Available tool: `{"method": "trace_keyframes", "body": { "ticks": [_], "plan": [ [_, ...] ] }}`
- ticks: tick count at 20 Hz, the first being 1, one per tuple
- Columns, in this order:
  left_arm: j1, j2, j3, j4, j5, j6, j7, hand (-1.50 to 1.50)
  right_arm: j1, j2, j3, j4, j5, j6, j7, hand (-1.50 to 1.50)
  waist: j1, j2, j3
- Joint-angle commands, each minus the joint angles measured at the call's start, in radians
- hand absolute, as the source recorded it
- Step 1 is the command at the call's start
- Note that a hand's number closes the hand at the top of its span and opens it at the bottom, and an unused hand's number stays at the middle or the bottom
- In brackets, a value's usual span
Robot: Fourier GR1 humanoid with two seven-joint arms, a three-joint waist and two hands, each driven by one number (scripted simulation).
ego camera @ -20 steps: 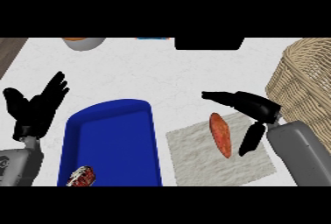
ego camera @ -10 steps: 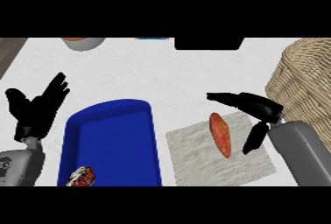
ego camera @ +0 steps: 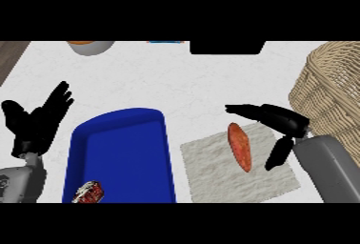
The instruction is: Pick the sweet potato from the placemat and place it in the basket
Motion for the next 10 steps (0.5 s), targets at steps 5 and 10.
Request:
{"method": "trace_keyframes", "body": {
  "ticks": [5,10],
  "plan": [
    [-0.064,-0.021,0.017,0.073,-0.033,-0.011,-0.003,0.0,0.064,0.04,0.011,-0.06,0.094,-0.022,0.004,-1.5,-0.004,0.0,0.0],
    [-0.076,-0.019,0.042,0.033,-0.014,-0.013,0.043,0.0,0.088,0.052,0.026,-0.045,0.156,-0.059,-0.026,-1.5,-0.004,-0.001,0.0]
  ]
}}
